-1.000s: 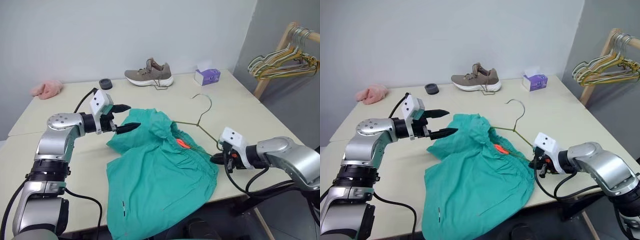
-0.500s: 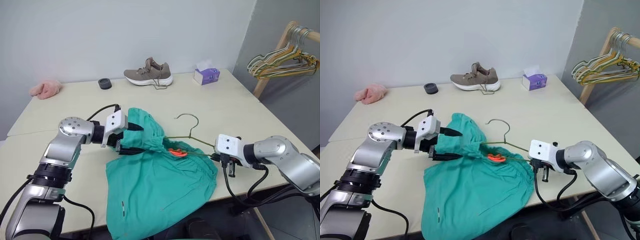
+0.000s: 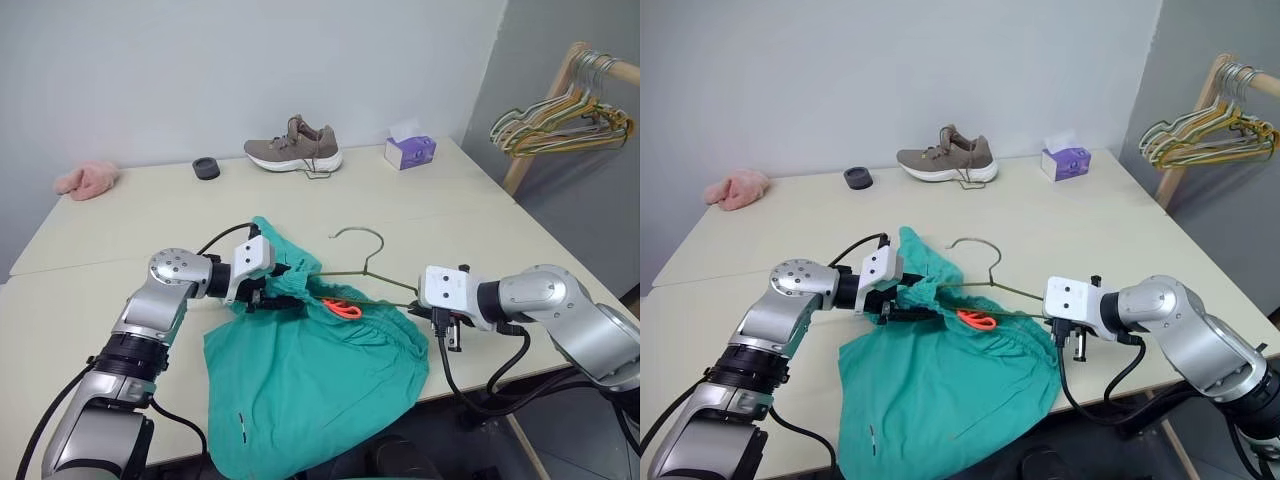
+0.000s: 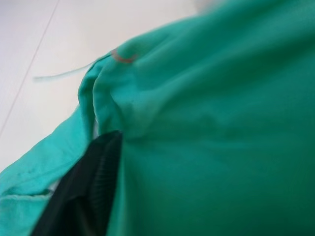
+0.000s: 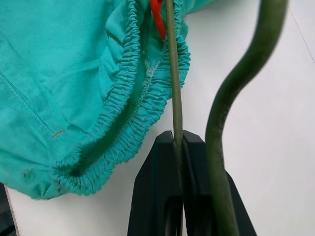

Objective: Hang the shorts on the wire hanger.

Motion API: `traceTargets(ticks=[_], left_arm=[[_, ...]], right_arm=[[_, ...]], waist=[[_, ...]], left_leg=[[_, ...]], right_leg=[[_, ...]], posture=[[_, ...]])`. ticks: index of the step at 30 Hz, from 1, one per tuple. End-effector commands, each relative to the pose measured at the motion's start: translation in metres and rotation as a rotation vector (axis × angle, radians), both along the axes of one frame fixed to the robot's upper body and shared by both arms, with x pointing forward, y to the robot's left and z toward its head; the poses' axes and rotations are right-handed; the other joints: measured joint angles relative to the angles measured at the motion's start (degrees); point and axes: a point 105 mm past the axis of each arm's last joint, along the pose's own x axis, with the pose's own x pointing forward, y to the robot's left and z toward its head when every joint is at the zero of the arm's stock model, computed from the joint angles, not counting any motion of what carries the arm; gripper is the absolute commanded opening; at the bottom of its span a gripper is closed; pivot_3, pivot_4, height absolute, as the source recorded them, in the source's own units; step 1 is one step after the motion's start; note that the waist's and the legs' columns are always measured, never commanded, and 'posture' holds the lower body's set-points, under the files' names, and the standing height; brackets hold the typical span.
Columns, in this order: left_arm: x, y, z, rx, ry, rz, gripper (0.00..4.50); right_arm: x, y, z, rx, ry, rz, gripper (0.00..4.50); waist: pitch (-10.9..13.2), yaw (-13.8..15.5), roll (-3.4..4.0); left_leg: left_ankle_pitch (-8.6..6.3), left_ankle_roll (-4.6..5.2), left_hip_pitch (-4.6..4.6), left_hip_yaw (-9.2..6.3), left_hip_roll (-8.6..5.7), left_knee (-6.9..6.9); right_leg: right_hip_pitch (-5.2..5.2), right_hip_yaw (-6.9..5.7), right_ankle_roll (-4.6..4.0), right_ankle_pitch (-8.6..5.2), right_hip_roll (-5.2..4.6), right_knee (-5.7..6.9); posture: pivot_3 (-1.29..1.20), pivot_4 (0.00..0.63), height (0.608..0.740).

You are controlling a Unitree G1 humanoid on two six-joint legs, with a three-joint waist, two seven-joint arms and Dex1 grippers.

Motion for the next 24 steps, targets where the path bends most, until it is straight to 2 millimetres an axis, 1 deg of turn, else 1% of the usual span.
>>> traceTargets(ticks=[1,6,7,10,13,15,17,19,20,21,22,23,24], left_arm=[[-0.001,-0.005,0.012,-0.018,-0.040,-0.024,1.75],[-0.002,-0.004,0.010,-0.015,-0.036,-0.026,0.23],[-0.002,-0.004,0.010,-0.014,-0.035,-0.026,0.03],[-0.003,-0.001,0.008,-0.004,-0.029,-0.032,0.03],[-0.004,0.000,0.008,-0.001,-0.024,-0.033,0.00],[-0.006,0.000,0.007,0.000,-0.015,-0.038,0.00],[-0.007,0.000,0.006,0.002,-0.010,-0.039,0.00],[-0.007,0.001,0.005,0.002,-0.009,-0.035,0.00],[-0.006,0.002,0.005,0.001,-0.010,-0.029,0.00],[-0.005,0.003,0.005,-0.002,-0.013,-0.018,0.00],[-0.003,0.004,0.006,-0.010,-0.019,-0.003,0.00],[-0.001,0.005,0.008,-0.018,-0.023,0.012,0.00],[0.001,0.006,0.009,-0.027,-0.027,0.027,0.00]], right_arm=[[-0.002,0.006,0.014,-0.006,-0.066,0.066,0.00],[-0.002,0.003,0.009,-0.056,-0.086,0.091,0.00],[-0.002,0.002,0.008,-0.065,-0.090,0.102,0.00],[-0.001,-0.007,0.006,-0.108,-0.103,0.139,0.00],[0.003,-0.022,0.007,-0.165,-0.121,0.158,0.78],[0.007,-0.031,0.008,-0.194,-0.131,0.160,1.46],[0.012,-0.049,0.009,-0.258,-0.150,0.153,2.13],[0.019,-0.074,0.011,-0.328,-0.150,0.109,2.83],[0.019,-0.084,0.012,-0.340,-0.137,0.084,3.12],[0.017,-0.091,0.012,-0.314,-0.099,0.042,3.52],[0.014,-0.092,0.012,-0.251,-0.062,-0.001,3.89],[0.011,-0.092,0.012,-0.192,-0.030,-0.038,4.20],[0.005,-0.085,0.009,-0.103,0.020,-0.069,4.49]], waist=[[0.0,-0.1,0.00],[0.0,-0.1,0.01],[0.0,-0.1,0.02],[0.0,-0.1,0.02],[0.0,-0.1,0.02],[0.0,-0.2,0.01],[0.0,-0.2,0.02],[0.0,-0.2,0.02],[0.0,-0.1,0.02],[0.0,-0.1,0.02],[0.0,-0.1,0.00],[0.0,-0.1,-0.01],[-0.1,-0.1,0.00]], left_leg=[[0.00,0.00,0.00,0.00,0.00,0.01],[0.00,0.00,0.00,0.00,0.00,0.01],[0.00,0.00,0.00,0.00,0.00,0.01],[0.00,0.00,0.00,-0.01,-0.01,0.02],[0.00,0.00,0.01,-0.01,-0.01,0.05],[0.00,0.00,0.02,0.00,-0.01,0.06],[0.00,0.00,0.03,0.00,-0.01,0.11],[0.00,0.00,0.03,0.00,-0.01,0.17],[0.00,0.00,0.03,0.00,-0.01,0.18],[0.00,0.00,0.03,0.00,-0.01,0.21],[0.00,0.00,0.03,0.00,-0.02,0.22],[0.00,0.01,0.03,-0.02,-0.02,0.22],[0.00,0.01,0.04,-0.05,-0.01,0.22]], right_leg=[[0.00,0.00,0.00,0.00,0.00,0.01],[0.00,0.00,0.00,0.00,0.00,0.02],[0.00,0.00,0.00,0.00,0.00,0.02],[0.01,-0.01,0.00,0.00,0.00,0.02],[0.04,-0.02,0.00,0.00,0.00,0.02],[0.07,-0.02,0.00,0.00,0.00,0.02],[0.10,-0.03,0.00,0.00,0.00,0.02],[0.12,-0.03,0.00,0.01,0.00,0.03],[0.13,-0.03,0.00,0.01,0.00,0.03],[0.14,-0.04,0.01,0.01,-0.01,0.03],[0.15,-0.03,0.01,0.01,-0.01,0.03],[0.17,-0.05,0.01,0.01,-0.01,0.03],[0.17,-0.08,0.01,0.01,0.00,0.05]], posture=[[-0.28,0.000,0.740],[-0.28,0.000,0.740],[-0.28,0.000,0.740],[-0.28,0.000,0.740],[-0.28,0.000,0.740],[-0.28,0.000,0.740],[-0.28,0.000,0.740],[-0.28,0.000,0.740],[-0.28,0.000,0.740],[-0.28,0.000,0.740],[-0.28,0.000,0.740],[-0.28,0.000,0.740],[-0.28,0.000,0.740]])
